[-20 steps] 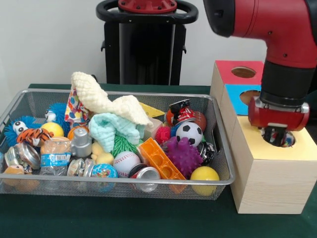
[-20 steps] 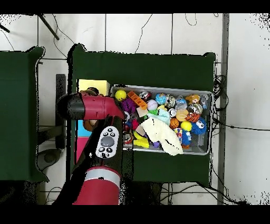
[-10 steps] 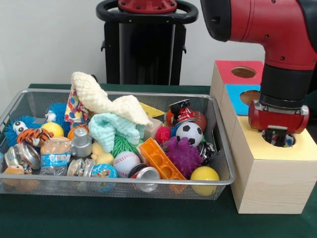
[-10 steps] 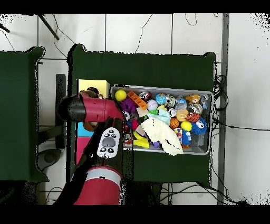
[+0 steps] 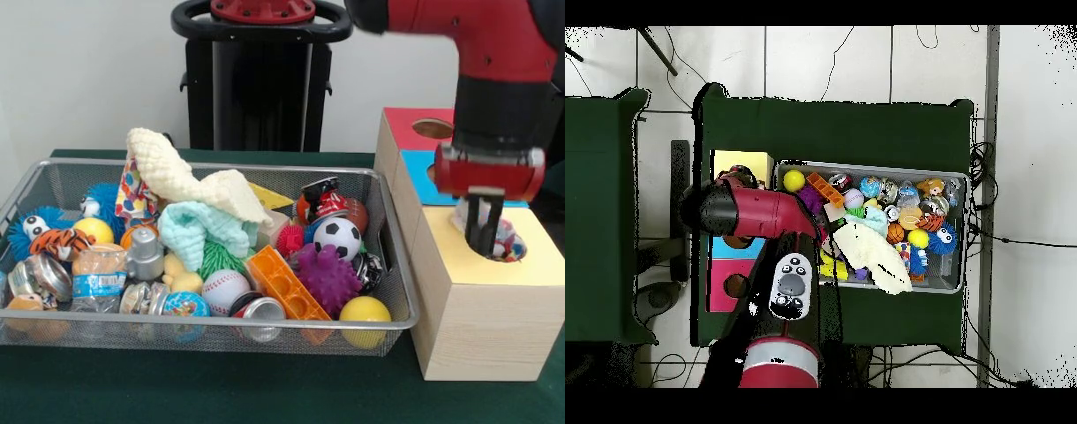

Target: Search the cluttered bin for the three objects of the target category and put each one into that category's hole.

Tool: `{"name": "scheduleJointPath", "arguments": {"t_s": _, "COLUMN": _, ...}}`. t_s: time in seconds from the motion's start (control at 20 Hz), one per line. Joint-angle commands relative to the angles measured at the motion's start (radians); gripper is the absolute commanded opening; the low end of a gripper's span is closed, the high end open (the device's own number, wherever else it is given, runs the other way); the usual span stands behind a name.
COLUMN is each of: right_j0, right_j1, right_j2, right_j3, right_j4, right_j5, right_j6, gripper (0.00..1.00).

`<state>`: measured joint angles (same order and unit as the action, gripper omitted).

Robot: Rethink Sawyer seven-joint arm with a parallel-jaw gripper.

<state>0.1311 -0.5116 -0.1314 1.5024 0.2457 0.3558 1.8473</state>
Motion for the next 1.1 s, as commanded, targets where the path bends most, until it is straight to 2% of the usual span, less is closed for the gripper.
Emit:
{"name": "scheduleJointPath", "arguments": {"t_s": 0.05, "right_j0": -0.029, "right_j1": -0.251, "right_j2": 0.004, "right_j3": 0.116, "right_j4": -0.039, "right_j5": 0.248, "right_j6": 0.049, "gripper": 0.00}}
{"name": "scheduleJointPath", "arguments": {"t_s": 0.2, "right_j0": -0.034, "right_j1": -0.259, "right_j2": 0.008, "right_j3": 0.118, "right_j4": -0.042, "right_j5": 0.248, "right_j6": 0.055, "gripper": 0.00}}
{"name": "scheduleJointPath", "arguments": {"t_s": 0.55, "right_j0": -0.017, "right_j1": -0.219, "right_j2": 0.000, "right_j3": 0.095, "right_j4": -0.063, "right_j5": 0.216, "right_j6": 0.086, "gripper": 0.00}}
{"name": "scheduleJointPath", "arguments": {"t_s": 0.75, "right_j0": -0.015, "right_j1": -0.143, "right_j2": 0.010, "right_j3": 0.094, "right_j4": -0.070, "right_j5": 0.213, "right_j6": 0.090, "gripper": 0.00}}
{"name": "scheduleJointPath", "arguments": {"t_s": 0.9, "right_j0": -0.022, "right_j1": -0.086, "right_j2": 0.016, "right_j3": 0.088, "right_j4": -0.065, "right_j5": 0.251, "right_j6": 0.101, "gripper": 0.00}}
{"name": "scheduleJointPath", "arguments": {"t_s": 1.1, "right_j0": -0.013, "right_j1": -0.065, "right_j2": 0.010, "right_j3": 0.102, "right_j4": -0.058, "right_j5": 0.248, "right_j6": 0.129, "gripper": 0.00}}
